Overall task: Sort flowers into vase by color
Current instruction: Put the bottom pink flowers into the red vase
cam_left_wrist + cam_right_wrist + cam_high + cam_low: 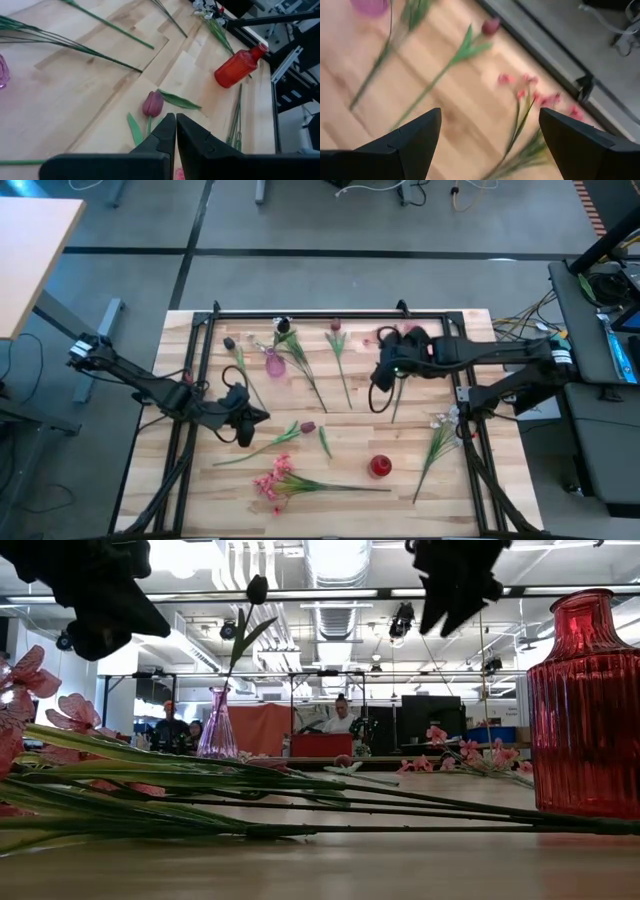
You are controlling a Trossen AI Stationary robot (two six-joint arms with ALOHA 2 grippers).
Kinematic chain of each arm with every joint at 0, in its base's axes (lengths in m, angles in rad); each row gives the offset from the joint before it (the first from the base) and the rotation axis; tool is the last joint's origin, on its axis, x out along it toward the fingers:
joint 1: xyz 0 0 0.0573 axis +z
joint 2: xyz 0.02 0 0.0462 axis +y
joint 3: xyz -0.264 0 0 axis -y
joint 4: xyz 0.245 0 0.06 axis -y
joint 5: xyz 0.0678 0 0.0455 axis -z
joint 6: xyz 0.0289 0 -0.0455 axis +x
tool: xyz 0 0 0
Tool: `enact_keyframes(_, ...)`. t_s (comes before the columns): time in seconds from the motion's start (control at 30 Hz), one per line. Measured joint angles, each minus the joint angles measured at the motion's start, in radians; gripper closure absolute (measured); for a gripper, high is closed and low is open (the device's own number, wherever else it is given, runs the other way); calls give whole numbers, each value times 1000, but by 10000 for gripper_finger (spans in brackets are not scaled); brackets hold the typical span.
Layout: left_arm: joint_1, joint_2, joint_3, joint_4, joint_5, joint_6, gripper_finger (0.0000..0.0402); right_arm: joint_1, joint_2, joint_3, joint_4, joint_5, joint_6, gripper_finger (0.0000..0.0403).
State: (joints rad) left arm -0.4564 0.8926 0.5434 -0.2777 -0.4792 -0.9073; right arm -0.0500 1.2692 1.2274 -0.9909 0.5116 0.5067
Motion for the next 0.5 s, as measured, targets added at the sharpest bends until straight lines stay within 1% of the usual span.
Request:
enact_keyframes(0.1,0,8,0,0,41,-16,402,11,-6,-47,1,-40,17,76)
enact_keyframes(0.23,0,19,0,-1,89,-19,402,35,-24,-88,1,-45,32,76)
enact_keyframes(0.33,-1,36,0,-12,111,-20,402,39,-37,-109,12,-40,75,76)
enact_keyframes(0.5,0,80,0,-14,199,-28,402,39,-50,-139,59,-41,83,76)
